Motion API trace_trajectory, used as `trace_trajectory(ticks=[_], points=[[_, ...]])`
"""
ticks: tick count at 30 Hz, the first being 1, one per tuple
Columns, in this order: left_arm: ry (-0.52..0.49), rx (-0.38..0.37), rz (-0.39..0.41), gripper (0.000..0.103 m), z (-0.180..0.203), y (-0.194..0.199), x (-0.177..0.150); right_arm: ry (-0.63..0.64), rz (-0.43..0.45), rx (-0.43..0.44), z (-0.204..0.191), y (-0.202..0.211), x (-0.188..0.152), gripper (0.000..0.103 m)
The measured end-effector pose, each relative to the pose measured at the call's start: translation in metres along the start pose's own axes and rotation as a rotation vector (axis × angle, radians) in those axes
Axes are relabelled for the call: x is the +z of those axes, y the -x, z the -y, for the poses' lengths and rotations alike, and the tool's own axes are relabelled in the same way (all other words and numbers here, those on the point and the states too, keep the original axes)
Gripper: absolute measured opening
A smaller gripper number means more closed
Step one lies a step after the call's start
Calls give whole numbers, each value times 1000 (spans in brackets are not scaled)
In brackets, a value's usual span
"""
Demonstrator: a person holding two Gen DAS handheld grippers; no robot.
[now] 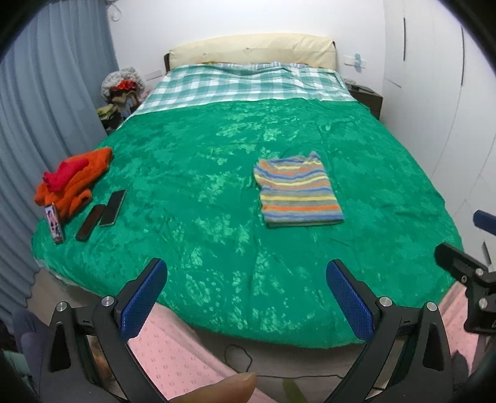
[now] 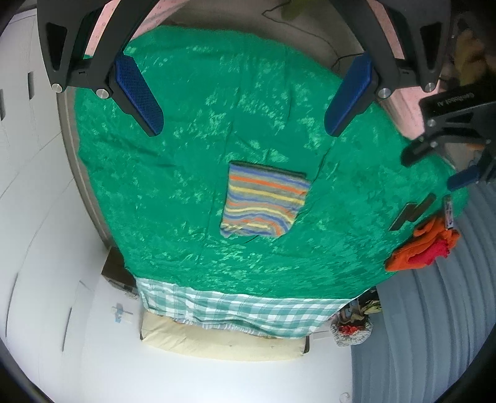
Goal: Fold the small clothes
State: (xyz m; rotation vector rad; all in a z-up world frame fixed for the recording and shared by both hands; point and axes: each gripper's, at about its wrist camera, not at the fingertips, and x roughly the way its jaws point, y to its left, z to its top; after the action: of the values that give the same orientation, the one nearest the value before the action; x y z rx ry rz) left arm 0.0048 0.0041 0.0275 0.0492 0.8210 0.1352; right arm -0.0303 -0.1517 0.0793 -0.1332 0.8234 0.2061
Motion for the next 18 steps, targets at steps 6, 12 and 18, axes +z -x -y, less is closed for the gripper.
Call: trace_trajectory(ticks=[6,12,18], points=[[13,-17,11,103,4,15,-8,-14,-21,28,-2,11,-15,102],[5,-5,26,103,4,17,-7,-16,-3,3,-2,25,-21,102],[8,-27,25,102,3,18,-6,-15,4,-12,-3,27,-22,102]])
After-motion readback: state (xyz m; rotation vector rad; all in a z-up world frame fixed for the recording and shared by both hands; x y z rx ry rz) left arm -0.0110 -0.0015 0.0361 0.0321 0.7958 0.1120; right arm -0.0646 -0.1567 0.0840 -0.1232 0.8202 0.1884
